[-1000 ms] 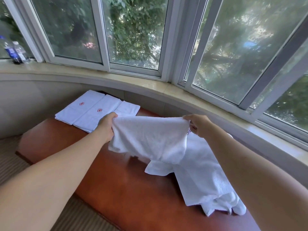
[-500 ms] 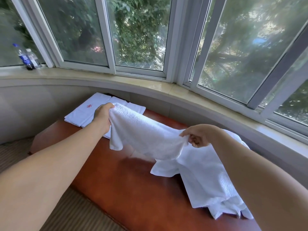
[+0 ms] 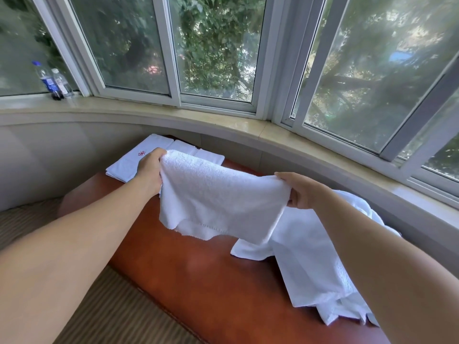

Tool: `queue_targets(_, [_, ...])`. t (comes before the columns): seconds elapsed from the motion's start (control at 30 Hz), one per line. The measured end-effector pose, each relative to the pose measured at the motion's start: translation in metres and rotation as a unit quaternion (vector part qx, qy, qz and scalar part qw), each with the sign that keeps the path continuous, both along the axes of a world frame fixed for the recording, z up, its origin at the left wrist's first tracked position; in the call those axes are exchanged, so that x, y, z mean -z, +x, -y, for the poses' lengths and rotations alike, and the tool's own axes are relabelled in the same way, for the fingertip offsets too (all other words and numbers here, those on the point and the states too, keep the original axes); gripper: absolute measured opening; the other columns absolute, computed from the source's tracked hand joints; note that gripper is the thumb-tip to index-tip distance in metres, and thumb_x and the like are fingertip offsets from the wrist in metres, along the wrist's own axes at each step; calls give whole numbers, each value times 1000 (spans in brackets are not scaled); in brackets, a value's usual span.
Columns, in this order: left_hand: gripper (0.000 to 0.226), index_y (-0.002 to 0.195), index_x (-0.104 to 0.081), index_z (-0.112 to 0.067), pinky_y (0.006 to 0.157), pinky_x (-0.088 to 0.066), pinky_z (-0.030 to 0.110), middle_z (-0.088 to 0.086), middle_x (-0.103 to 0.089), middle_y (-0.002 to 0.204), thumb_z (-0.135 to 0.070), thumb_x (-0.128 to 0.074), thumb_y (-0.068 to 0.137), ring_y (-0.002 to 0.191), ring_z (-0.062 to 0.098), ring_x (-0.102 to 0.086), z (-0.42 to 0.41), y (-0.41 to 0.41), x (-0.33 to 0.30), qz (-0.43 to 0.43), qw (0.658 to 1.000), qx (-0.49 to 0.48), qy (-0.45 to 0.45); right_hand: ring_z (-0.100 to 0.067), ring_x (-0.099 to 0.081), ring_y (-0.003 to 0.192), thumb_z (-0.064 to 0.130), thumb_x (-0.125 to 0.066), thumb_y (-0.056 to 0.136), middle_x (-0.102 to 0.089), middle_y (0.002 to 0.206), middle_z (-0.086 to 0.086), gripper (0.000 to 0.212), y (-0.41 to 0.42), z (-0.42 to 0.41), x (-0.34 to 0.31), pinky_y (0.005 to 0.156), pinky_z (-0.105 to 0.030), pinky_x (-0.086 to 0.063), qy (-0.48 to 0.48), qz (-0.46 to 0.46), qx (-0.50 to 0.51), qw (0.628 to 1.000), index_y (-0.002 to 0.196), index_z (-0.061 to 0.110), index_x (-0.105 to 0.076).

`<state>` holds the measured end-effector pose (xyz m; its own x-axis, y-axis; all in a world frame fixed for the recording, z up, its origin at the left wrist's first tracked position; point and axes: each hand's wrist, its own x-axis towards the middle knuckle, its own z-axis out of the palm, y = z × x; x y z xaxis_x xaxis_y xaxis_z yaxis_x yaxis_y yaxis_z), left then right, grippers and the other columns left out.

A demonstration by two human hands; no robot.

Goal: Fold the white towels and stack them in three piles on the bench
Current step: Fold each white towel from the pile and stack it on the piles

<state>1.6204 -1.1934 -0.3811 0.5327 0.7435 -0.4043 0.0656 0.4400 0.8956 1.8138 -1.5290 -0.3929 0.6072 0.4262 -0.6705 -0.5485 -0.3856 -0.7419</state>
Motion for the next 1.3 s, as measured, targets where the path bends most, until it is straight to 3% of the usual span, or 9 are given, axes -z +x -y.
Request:
queue_targets(0.2, [22,69,-49,-19,42,-33,13,-6,-42,51,-25,-65,83,38,10,-39,-7,-13,0,-39,999,-5,35,-27,-65,102,18,-57,102,-67,115,-12,26,-9,0,-2,98,-36,-53,-95,-54,-43,993,121,3,-65])
queue_targets(0.3, [18,71,-49,-21,54,-38,18,-6,-43,60,-20,-61,84,54,14,-40,-14,-20,-1,-63,997,-3,35,-26,-66,92,7,-61,92,-68,106,-10,17,-13,-10,-1,85,-34,-56,-117,-7,12,993,107,3,-69])
queue_targets(0.43, [18,91,-53,-20,69,-44,25,0,-53,85,-6,-65,92,73,15,-49,-25,-32,4,-29,999,8,33,-20,-59,74,3,-69,90,-62,93,-3,21,-5,-24,0,60,-30,-50,-8,92,150,984,94,23,-65])
queue_targets(0.53, [22,87,-53,-21,63,-42,24,0,-53,87,-2,-60,94,73,13,-53,-33,-44,3,3,999,37,-20,-18,-63,60,17,-69,95,-64,78,-3,7,2,-24,-10,51,-25,-53,46,48,128,990,90,19,-65])
queue_targets(0.67, [45,129,-57,-27,83,-48,27,3,-59,118,0,-54,93,103,19,-58,-38,-58,3,42,987,76,-134,-17,-66,51,25,-69,97,-69,70,-4,18,-1,-24,-14,44,-23,-51,-10,30,78,996,83,15,-70])
queue_targets(0.8, [29,120,-66,-26,80,-47,29,-1,-65,110,-10,-61,96,98,16,-61,-39,-61,5,32,989,68,-127,-26,-63,75,6,-79,84,-67,91,-8,17,-1,-33,-18,68,-34,-57,-6,145,123,982,89,21,-75])
queue_targets(0.9, [12,108,-67,-24,97,-46,28,-6,-69,108,-21,-69,96,104,11,-64,-45,-64,9,16,992,65,-111,-31,-64,84,-1,-80,80,-68,99,-10,24,-2,-33,-24,78,-44,-60,2,144,122,982,89,20,-76])
queue_targets(1.1, [15,99,-66,-25,102,-43,25,-6,-69,105,-10,-65,97,96,7,-65,-56,-70,15,-3,996,42,-73,-20,-66,76,14,-64,100,-68,99,-7,11,5,-21,-27,56,-32,-62,44,33,112,992,110,18,-67])
queue_targets(1.3, [17,98,-69,-25,102,-44,27,-7,-71,105,-9,-65,97,99,6,-67,-60,-71,21,2,998,27,-51,-21,-64,60,11,-75,89,-61,82,-7,9,2,-14,-23,47,-31,-58,38,98,170,980,88,19,-74])
